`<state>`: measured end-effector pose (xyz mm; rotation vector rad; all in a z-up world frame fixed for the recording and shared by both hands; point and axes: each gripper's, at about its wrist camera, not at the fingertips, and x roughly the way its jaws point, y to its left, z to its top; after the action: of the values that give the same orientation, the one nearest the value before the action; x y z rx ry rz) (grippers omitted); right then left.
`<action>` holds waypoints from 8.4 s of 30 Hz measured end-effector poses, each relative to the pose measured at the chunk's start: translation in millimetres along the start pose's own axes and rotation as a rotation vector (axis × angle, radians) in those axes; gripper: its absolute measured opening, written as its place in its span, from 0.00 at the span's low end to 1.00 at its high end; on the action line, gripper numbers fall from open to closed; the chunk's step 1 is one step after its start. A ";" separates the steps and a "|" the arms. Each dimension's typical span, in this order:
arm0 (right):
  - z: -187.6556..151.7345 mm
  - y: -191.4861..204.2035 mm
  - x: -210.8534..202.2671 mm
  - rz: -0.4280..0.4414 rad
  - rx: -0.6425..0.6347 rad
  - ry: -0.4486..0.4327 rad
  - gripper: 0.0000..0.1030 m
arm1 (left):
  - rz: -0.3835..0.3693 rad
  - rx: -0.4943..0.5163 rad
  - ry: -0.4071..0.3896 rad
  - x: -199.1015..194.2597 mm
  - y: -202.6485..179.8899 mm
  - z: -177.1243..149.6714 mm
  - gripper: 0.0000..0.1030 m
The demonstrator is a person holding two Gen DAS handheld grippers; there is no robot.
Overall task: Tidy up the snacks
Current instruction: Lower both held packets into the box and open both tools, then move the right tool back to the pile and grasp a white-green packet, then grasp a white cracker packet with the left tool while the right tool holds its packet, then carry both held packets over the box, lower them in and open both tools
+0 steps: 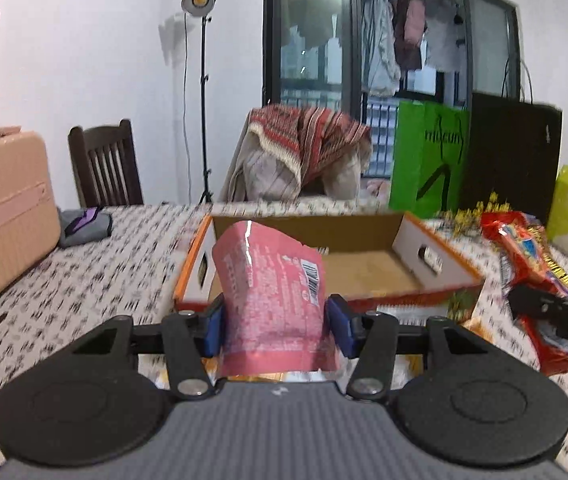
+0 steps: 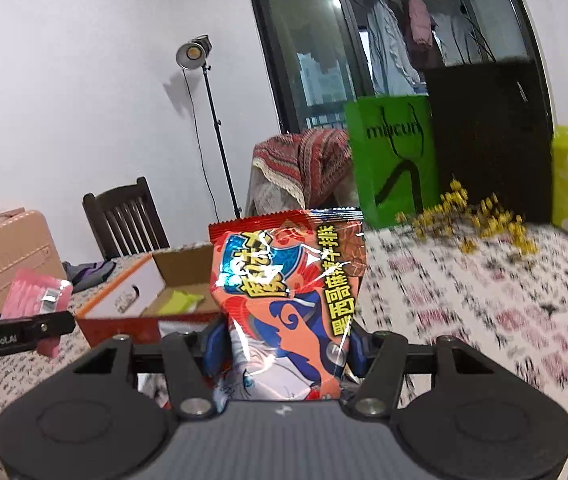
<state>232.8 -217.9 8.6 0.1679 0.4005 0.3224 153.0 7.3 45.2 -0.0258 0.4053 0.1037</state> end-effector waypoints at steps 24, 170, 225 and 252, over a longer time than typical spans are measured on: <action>55.1 29.0 161.4 -0.012 0.000 0.096 0.55 | 0.035 -0.101 0.026 130.2 19.3 55.0 0.50; -66.8 32.1 -27.1 0.048 -0.083 0.114 0.36 | -0.001 -0.024 0.152 -34.4 14.4 -79.7 0.15; 38.2 27.0 157.1 0.018 -0.029 0.063 0.38 | 0.026 -0.109 0.026 148.1 26.9 24.0 0.16; 56.5 31.8 117.7 0.005 -0.035 -0.008 1.00 | 0.066 -0.174 -0.104 90.3 32.8 46.8 1.00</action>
<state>349.7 -153.6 25.2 0.1361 0.3867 0.3333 250.4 50.7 52.4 -0.1778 0.2926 0.2040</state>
